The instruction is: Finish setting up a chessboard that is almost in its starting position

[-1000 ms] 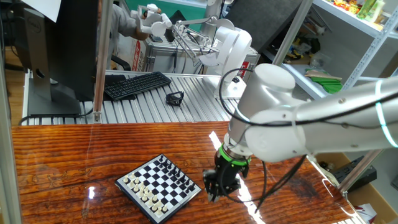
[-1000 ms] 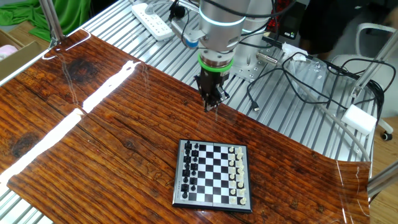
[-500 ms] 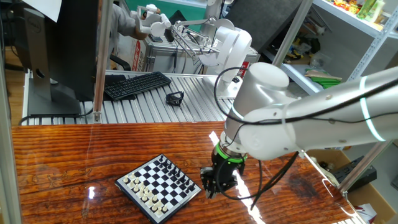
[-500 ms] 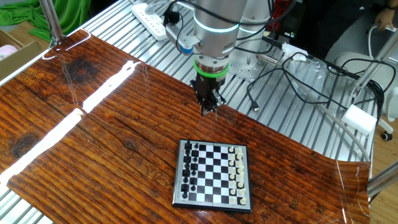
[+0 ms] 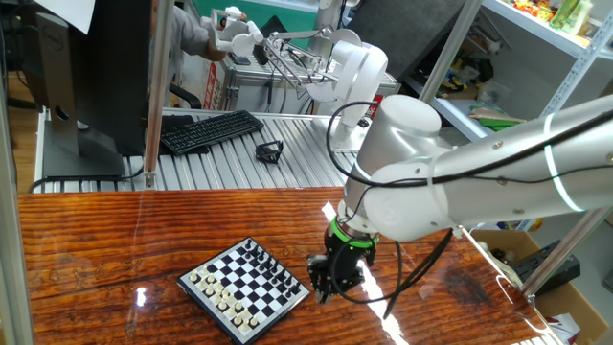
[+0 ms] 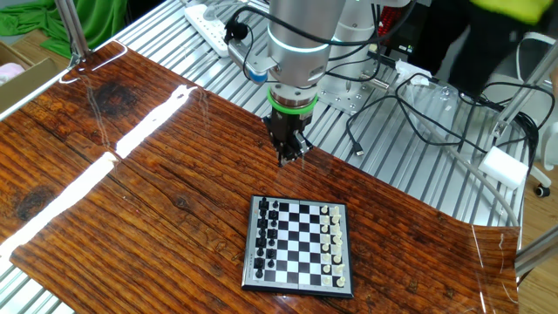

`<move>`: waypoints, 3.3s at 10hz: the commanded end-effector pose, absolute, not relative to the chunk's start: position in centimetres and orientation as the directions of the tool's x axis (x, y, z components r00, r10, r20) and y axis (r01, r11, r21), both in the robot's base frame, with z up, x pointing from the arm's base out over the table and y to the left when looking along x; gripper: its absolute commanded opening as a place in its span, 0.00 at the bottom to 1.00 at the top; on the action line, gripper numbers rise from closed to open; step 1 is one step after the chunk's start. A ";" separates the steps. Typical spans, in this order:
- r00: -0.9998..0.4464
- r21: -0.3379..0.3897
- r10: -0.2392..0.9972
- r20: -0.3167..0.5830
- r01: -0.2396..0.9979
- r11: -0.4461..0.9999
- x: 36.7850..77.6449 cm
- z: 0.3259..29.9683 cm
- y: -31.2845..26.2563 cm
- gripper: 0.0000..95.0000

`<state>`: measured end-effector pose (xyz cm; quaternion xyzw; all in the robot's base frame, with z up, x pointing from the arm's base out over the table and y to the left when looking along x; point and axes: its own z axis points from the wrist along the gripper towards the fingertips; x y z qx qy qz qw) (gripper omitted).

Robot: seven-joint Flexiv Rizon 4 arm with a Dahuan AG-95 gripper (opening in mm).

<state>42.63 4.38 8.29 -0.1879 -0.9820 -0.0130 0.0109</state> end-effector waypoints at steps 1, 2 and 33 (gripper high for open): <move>-0.934 0.039 0.356 0.023 0.357 0.933 42.6 8.4 4.4 0.00; -0.936 0.044 0.351 0.013 0.351 0.935 42.6 8.4 4.4 0.00; -0.961 0.056 0.251 -0.114 0.246 0.968 42.6 8.4 4.4 0.00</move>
